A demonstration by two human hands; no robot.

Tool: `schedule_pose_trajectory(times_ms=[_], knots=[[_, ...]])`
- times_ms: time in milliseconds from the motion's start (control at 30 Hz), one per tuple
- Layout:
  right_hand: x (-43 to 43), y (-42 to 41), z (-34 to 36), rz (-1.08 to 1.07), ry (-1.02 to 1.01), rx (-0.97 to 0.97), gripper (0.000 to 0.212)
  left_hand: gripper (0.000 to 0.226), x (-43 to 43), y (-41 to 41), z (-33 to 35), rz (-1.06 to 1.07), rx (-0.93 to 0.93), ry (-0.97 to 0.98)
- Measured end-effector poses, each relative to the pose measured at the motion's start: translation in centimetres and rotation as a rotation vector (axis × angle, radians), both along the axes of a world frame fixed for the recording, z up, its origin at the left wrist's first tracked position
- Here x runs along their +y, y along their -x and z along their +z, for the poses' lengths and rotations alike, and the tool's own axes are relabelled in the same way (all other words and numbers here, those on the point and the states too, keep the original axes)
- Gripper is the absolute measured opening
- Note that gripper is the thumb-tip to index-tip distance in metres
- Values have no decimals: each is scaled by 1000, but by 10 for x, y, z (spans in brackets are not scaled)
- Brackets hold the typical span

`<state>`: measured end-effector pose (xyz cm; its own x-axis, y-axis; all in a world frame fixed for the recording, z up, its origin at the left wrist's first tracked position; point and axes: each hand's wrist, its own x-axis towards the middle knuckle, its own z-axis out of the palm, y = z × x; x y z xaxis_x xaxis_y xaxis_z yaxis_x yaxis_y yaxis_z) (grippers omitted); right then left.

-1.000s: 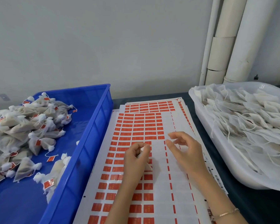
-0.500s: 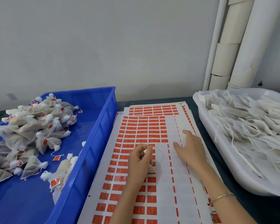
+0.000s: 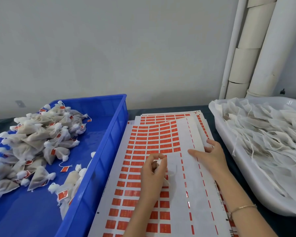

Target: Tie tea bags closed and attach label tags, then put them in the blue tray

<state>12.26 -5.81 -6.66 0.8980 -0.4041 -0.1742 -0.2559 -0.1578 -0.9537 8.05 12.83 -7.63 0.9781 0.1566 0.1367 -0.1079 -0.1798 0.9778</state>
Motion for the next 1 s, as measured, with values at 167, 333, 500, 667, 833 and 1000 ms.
schedule_pose_trajectory(times_ms=[167,333,500,667,833,1000], knots=[[-5,1,6,147,-67,0,32,13,-3,-10,9,64,-11,-42],[-13,7,12,286,-217,-5,32,15,-3,-33,25,63,6,-106],[-15,10,12,351,-310,46,27,18,-8,-50,24,22,5,-354],[-12,8,10,377,-331,96,21,27,-16,-51,10,-54,-29,-592],[-13,5,8,351,-381,94,21,38,-23,-53,10,-48,-48,-605],[-12,4,7,329,-373,111,25,45,-21,-56,9,-58,-19,-590]])
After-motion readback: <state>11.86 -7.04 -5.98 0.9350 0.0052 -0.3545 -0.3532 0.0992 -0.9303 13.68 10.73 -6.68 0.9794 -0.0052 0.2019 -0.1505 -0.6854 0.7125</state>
